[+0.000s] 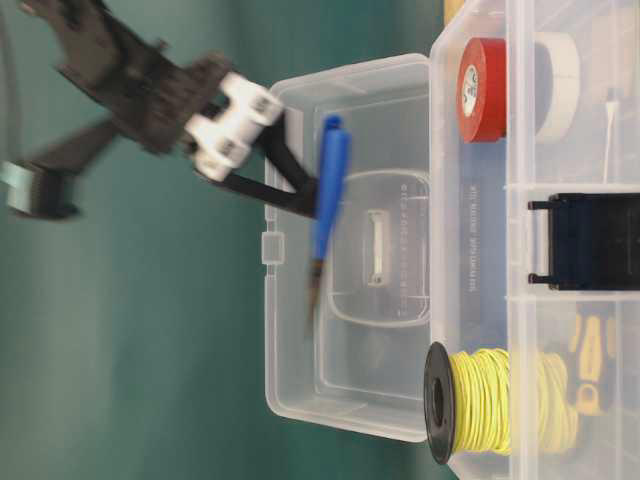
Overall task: Pick the nipper from the toolbox among several items.
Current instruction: 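Lift the blue pliers up out of the toolbox with the right gripper, then carry the pliers toward the front of the table with the right gripper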
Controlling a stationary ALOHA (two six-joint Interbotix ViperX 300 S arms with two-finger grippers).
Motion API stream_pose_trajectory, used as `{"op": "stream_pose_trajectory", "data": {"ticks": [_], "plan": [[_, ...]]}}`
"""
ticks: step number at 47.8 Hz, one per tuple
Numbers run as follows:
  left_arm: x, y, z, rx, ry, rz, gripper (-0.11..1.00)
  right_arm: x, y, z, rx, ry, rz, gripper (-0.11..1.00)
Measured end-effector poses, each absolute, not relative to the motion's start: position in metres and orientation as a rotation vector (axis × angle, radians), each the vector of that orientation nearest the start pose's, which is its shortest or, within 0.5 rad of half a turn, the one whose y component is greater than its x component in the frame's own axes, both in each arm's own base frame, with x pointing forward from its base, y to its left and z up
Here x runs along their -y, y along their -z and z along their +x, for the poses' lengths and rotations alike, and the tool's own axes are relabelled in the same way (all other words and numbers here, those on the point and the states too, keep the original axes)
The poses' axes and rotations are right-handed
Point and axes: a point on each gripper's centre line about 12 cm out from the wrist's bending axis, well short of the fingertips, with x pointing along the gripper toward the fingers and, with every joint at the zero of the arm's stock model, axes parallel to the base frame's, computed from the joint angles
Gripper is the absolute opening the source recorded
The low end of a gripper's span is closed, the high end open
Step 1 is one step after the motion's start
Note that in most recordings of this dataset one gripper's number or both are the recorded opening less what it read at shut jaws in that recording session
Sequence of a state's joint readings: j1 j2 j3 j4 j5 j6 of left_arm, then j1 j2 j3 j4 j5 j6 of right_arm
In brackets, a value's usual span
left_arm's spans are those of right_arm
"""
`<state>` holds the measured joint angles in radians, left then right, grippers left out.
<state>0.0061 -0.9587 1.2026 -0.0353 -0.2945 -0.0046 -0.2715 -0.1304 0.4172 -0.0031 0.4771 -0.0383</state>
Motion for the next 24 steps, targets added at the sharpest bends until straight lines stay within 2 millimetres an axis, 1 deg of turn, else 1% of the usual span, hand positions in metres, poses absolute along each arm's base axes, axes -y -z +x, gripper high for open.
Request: {"op": "stream_pose_trajectory", "data": {"ticks": [3, 9, 19, 22, 24], "plan": [[-0.002, -0.282, 0.198, 0.051, -0.015, -0.038, 0.0, 0.092, -0.272, 0.376, -0.745, 0.22, 0.063, 0.13], [-0.002, -0.282, 0.198, 0.052, -0.015, -0.038, 0.0, 0.053, -0.277, 0.375, -0.715, 0.137, 0.055, 0.13], [-0.005, -0.283, 0.198, 0.054, -0.026, -0.038, 0.0, -0.016, -0.271, 0.38, -0.682, -0.011, 0.068, 0.13], [-0.006, -0.282, 0.198, 0.053, -0.032, -0.038, 0.0, -0.032, -0.264, 0.383, -0.678, -0.046, 0.069, 0.13], [-0.006, -0.282, 0.198, 0.053, -0.035, -0.038, 0.0, -0.042, -0.255, 0.386, -0.689, -0.064, 0.076, 0.13]]}}
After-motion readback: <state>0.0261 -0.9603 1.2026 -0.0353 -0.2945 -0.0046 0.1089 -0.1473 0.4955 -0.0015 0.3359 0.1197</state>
